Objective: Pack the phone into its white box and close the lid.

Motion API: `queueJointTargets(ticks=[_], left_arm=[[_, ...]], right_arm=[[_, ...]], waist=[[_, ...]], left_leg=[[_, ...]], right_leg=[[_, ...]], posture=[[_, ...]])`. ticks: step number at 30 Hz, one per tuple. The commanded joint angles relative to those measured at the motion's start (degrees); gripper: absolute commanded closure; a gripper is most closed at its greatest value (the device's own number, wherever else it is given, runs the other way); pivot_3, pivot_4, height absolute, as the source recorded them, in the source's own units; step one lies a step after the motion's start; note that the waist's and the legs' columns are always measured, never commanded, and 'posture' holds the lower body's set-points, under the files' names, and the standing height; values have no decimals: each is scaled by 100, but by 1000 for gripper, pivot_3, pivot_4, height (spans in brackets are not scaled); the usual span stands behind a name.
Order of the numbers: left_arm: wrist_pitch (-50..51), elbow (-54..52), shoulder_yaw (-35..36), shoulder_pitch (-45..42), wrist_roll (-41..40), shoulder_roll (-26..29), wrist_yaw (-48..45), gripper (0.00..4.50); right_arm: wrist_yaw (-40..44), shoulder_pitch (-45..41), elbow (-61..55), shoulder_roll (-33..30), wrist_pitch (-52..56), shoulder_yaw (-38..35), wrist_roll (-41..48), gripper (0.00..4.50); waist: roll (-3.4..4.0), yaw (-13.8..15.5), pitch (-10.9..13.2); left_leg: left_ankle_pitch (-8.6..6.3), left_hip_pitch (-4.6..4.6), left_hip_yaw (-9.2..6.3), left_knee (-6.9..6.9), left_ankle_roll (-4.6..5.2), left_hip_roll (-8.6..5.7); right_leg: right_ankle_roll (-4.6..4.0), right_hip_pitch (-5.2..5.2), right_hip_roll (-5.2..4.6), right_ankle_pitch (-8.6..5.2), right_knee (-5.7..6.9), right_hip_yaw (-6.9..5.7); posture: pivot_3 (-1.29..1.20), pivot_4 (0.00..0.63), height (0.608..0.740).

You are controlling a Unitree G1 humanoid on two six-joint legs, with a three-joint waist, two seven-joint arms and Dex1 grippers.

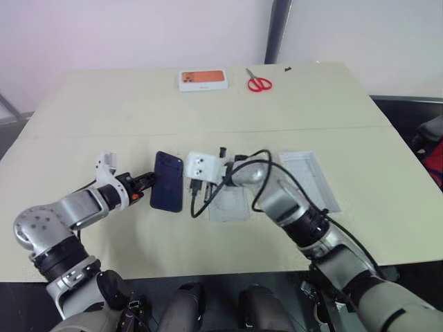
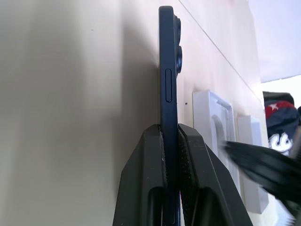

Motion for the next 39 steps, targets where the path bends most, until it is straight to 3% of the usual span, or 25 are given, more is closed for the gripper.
queueJointTargets(ticks=[1,6,9,12,16,23,39], left_arm=[[25,-368,416,-289,-969,-381,467,4455],[-1046,-1018,-503,244,-3001,-1154,2044,4455],[-1893,-1321,-1529,714,-3975,-1264,2892,4455],[-2537,-1503,-2449,1068,-4424,-1132,3396,4455],[-3118,-1555,-3214,1233,-4460,-852,3616,4455],[-3736,-1480,-3951,1373,-4276,-518,3392,4455],[-4268,-1059,-4452,1147,-3612,-496,2630,4455]], right_arm=[[531,241,-1032,-409,154,-645,687,4500],[1076,817,-1621,-1146,383,-1651,1763,4500],[1072,1043,-1545,-1407,425,-1939,2011,4500],[961,1177,-1398,-1599,346,-1980,2030,4500],[791,1201,-1372,-1654,402,-2008,2094,4500],[637,1314,-1435,-1781,365,-1951,2150,4500],[527,1409,-1507,-1919,285,-1767,2156,4500]], waist=[[-5,34,3],[-20,69,10],[-20,20,10],[-20,9,10],[-19,28,10],[-19,66,10],[-19,71,9]], left_leg=[[0,-7,0,2,0,0],[-5,-22,-2,18,9,-1],[-7,-18,-1,15,12,0],[-8,-17,4,8,14,2],[-7,-16,8,9,14,2],[-6,-18,9,18,13,1],[-5,-18,9,19,13,1]], right_leg=[[0,1,0,0,-1,0],[6,11,-5,3,-21,-4],[7,9,-5,4,-17,-1],[6,2,-2,4,-12,7],[6,1,1,4,-11,11],[6,9,0,3,-17,10],[5,10,1,3,-17,9]], posture=[[0,150,740],[0,150,740],[0,150,740],[0,150,740],[0,150,740],[0,150,740],[0,150,740]])
